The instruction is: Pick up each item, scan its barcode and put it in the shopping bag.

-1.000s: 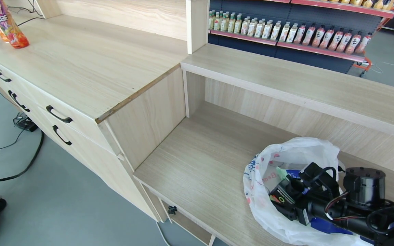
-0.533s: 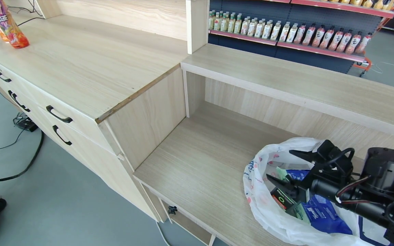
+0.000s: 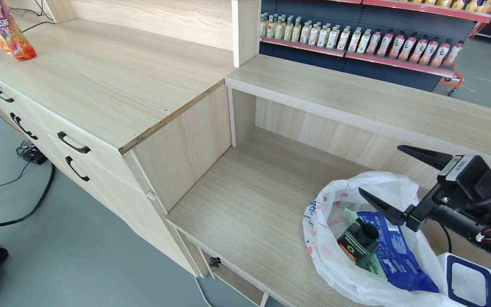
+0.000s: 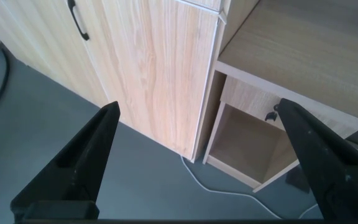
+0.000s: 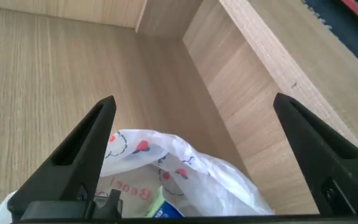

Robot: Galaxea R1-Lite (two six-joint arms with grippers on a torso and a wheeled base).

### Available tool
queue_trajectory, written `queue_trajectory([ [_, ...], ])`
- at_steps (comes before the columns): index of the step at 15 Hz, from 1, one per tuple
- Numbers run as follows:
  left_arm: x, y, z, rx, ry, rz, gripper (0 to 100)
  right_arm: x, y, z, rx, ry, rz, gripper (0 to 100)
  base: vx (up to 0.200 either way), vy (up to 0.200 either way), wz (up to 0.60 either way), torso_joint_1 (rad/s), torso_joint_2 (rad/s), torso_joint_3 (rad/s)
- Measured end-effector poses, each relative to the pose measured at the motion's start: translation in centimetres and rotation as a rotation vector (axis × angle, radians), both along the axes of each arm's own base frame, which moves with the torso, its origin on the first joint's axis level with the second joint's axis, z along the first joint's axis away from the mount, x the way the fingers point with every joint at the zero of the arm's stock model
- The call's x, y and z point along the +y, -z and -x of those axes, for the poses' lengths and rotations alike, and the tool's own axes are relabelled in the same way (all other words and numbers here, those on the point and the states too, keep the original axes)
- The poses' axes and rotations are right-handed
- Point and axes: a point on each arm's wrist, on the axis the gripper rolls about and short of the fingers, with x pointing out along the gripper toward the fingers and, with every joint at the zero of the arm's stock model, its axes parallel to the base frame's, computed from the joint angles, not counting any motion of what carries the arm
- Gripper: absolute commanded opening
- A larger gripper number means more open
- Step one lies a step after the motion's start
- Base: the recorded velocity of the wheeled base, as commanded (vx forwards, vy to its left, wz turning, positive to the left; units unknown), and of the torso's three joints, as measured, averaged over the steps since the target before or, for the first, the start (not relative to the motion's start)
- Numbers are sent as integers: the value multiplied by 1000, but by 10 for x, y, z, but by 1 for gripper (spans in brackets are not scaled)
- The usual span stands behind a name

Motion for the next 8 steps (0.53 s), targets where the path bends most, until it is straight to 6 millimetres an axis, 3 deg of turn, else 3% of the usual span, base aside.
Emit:
queue_trajectory([
  [8,0,0,0,0,1,0,100,-16,-12,29,-99,58,23,100,0,0,-600,2,5,5],
])
